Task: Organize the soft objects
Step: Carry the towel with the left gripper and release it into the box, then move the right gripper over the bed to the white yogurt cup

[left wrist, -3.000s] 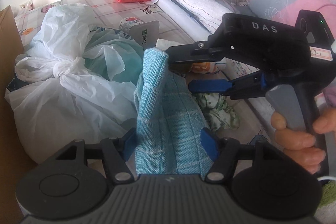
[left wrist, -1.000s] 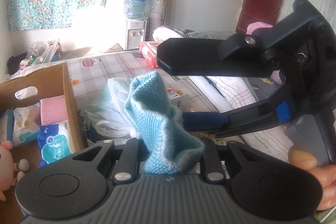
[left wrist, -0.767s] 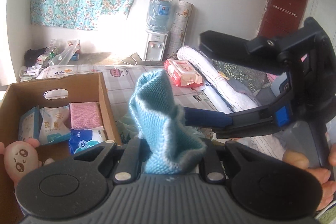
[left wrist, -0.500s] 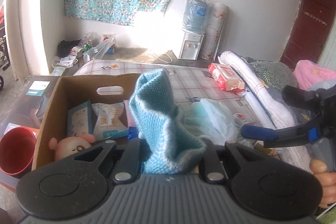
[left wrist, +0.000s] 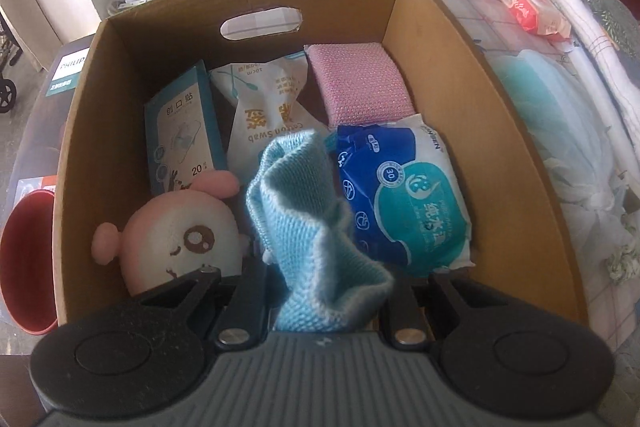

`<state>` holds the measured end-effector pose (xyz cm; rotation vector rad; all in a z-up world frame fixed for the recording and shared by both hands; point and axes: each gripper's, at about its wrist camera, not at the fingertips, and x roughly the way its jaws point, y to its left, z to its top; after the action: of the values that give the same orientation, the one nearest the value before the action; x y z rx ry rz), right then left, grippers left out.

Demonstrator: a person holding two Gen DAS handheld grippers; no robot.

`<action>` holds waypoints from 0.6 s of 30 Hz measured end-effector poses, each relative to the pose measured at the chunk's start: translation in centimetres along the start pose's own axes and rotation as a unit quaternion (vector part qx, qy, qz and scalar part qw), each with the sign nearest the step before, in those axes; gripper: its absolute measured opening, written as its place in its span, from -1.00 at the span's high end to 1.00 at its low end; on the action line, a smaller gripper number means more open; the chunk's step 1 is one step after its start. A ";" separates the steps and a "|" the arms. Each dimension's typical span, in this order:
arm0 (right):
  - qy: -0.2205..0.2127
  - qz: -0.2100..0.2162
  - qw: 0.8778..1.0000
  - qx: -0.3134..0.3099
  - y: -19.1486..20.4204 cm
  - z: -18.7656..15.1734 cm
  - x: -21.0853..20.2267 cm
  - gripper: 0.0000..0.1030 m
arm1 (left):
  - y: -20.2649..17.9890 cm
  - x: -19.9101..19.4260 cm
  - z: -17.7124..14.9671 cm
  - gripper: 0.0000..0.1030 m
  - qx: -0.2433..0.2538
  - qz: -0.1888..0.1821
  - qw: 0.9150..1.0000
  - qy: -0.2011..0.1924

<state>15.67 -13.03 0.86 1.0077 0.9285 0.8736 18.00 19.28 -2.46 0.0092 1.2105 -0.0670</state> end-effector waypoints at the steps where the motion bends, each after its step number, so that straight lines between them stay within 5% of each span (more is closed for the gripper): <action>1: -0.001 -0.002 1.000 -0.001 0.0 0.1 -0.1 -0.72 | 0.2 1.0 0.8 0.63 -0.002 0.008 1.000 0.006; 5: -0.008 -0.009 1.000 -0.005 -0.2 0.6 -0.4 -0.72 | 0.1 3.4 3.5 0.47 -0.023 0.004 1.000 0.008; 10: -0.013 -0.019 1.000 -0.007 -0.5 0.9 -0.7 -0.73 | -0.1 4.3 4.6 -0.17 -0.049 0.004 0.999 -0.019; 18: -0.029 -0.025 0.999 -0.016 -0.4 0.7 -1.8 -0.73 | 1.1 -1.1 3.0 -0.40 -0.097 -0.019 0.990 -0.103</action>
<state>15.80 -14.99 1.05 0.9738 0.8855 0.8114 20.47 20.30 -0.42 -0.1875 1.0063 0.0170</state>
